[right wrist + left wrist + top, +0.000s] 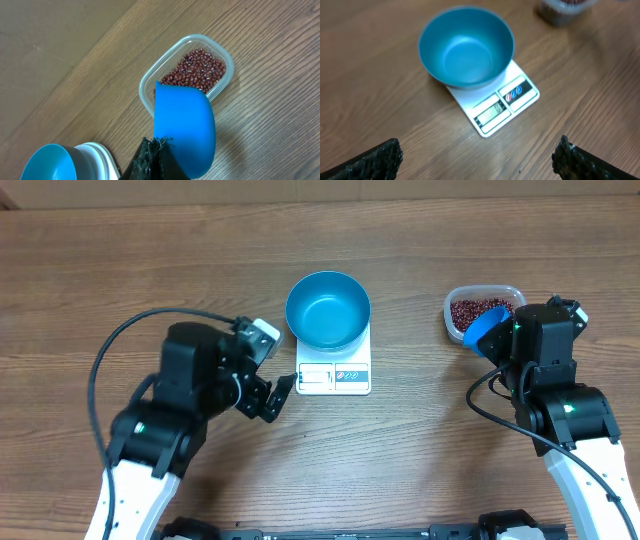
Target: Scoop item into bowl and weigh 150g on scale
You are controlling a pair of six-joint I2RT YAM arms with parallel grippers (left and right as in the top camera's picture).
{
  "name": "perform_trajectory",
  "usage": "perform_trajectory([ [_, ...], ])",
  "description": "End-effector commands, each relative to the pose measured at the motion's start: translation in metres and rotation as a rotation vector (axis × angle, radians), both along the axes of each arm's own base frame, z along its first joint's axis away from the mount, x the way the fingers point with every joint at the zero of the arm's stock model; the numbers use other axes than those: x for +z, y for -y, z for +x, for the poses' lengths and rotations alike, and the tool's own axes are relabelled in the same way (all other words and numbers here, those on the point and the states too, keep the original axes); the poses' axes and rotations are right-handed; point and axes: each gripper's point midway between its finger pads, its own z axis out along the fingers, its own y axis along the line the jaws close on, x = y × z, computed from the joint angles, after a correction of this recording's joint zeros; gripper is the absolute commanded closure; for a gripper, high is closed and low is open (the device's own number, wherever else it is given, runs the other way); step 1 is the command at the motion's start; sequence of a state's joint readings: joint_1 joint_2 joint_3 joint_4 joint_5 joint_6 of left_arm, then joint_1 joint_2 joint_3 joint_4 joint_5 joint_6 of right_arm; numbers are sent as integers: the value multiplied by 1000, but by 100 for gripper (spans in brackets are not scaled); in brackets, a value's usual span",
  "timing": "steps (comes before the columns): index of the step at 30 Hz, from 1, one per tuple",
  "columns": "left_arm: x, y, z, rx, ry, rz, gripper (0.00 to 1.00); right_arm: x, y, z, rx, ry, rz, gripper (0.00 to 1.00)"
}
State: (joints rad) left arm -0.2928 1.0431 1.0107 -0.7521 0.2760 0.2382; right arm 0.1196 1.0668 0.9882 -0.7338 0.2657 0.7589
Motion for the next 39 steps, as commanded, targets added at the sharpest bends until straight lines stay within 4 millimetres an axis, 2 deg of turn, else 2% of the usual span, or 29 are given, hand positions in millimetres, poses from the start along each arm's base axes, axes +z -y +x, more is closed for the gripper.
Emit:
perform_trajectory([
  [1, -1, 5, 7, -45, 2, 17, 0, 18, -2, 4, 9, 46, -2, 96],
  [7, 0, 3, 15, -24, 26, 33, 0, 18, -2, 4, 9, 46, -2, 96],
  [11, 0, -5, 22, 68, 30, 53, 0, 18, -2, 4, 8, 47, -2, 96],
  [22, 2, 10, 18, 28, 57, 75, 0, 18, -2, 4, 8, 47, -2, 96],
  [39, 0, 10, 17, 27, 51, 76, 1, 18, -2, 4, 8, 46, -2, 96],
])
